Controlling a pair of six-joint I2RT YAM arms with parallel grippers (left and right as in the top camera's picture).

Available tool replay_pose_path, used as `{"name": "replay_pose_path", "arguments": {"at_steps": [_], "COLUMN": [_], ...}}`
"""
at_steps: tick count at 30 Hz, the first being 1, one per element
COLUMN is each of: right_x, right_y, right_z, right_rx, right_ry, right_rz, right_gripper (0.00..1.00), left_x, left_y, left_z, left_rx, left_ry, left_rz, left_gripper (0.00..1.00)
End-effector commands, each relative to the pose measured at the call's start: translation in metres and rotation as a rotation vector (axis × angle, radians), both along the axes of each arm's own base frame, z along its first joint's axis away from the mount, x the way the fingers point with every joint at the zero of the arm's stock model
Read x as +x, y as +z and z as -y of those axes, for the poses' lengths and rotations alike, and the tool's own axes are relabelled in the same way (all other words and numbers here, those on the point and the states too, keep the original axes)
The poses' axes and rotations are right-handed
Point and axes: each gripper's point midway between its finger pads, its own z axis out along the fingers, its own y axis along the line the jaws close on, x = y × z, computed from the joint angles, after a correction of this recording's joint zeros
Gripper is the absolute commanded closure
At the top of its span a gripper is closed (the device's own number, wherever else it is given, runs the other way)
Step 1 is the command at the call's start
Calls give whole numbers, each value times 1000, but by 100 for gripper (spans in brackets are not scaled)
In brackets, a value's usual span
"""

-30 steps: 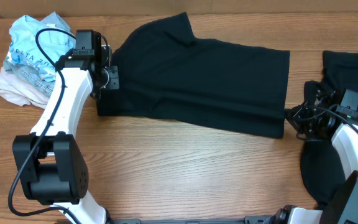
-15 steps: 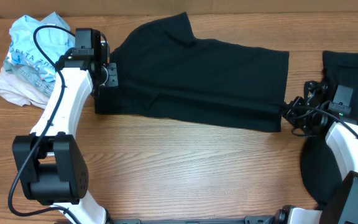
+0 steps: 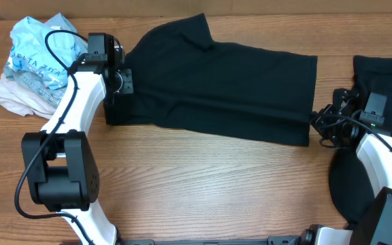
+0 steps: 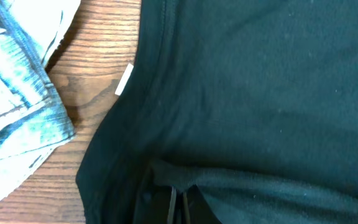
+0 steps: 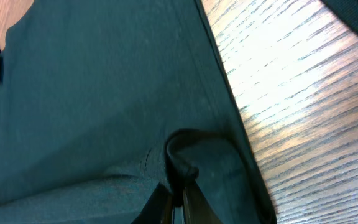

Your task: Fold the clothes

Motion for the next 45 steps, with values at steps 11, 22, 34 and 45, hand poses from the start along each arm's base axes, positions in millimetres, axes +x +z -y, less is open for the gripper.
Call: {"name": "replay_pose_path", "arguments": {"at_steps": [11, 22, 34, 45], "right_x": [2, -52, -44, -54], "right_y": [-5, -35, -51, -67], "right_z": [3, -8, -21, -19], "right_rx": [-19, 11, 76, 74], "right_ry": [21, 35, 58, 28], "right_rz": [-15, -251, -170, -225], "right_gripper": [41, 30, 39, 36], "left_x": [6, -63, -71, -80], "left_y": [21, -19, -66, -85], "left_z": [2, 15, 14, 12], "left_rx": [-52, -84, -79, -76], "left_ry": [-47, -137, -130, -105], "left_rz": [-9, -276, -242, -243], "left_gripper": [5, 8, 7, 21]}}
